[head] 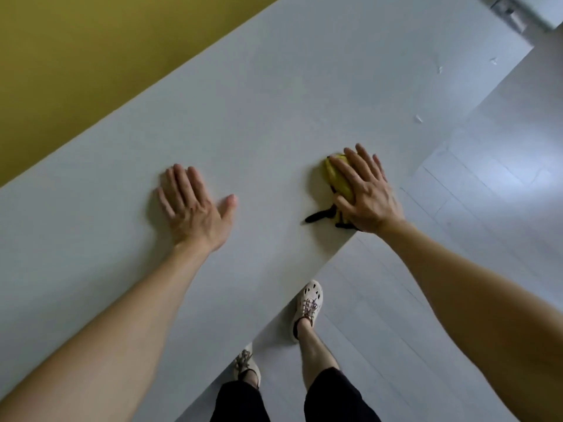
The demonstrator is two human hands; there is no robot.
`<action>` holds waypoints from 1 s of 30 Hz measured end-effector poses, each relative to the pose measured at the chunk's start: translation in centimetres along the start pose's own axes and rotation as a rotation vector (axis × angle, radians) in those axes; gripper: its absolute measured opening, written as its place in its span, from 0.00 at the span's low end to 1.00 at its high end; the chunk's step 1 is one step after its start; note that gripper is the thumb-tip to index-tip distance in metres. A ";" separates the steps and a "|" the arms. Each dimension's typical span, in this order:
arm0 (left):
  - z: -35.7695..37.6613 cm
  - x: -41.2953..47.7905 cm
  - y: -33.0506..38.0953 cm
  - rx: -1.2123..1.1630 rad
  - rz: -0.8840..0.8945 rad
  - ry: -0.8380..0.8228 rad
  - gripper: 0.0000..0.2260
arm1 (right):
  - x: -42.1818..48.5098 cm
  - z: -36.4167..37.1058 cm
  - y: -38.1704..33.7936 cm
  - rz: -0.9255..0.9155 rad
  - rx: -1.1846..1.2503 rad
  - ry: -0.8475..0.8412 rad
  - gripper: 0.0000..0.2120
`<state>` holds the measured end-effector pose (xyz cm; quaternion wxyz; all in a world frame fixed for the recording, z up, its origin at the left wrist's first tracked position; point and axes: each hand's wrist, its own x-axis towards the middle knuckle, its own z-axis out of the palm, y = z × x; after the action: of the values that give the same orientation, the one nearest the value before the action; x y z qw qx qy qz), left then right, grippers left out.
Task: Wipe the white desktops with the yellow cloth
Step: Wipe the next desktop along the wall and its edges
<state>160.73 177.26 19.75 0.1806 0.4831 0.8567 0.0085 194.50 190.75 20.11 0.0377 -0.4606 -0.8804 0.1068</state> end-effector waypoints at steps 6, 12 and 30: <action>-3.7 1.6 -0.2 0.153 -0.062 -0.604 0.86 | -2.7 2.1 -10.1 -0.113 0.113 0.006 0.36; -4.2 1.2 -0.2 0.117 -0.090 -0.607 0.84 | 1.9 1.3 -5.7 -0.832 0.074 -0.234 0.34; -3.9 0.9 0.0 0.174 -0.108 -0.627 0.85 | 13.1 1.3 -7.5 -1.010 0.038 -0.225 0.38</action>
<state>159.07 178.69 23.17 0.3937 0.4297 0.7812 -0.2237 180.76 197.09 20.12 -0.0021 0.0371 -0.9895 0.1399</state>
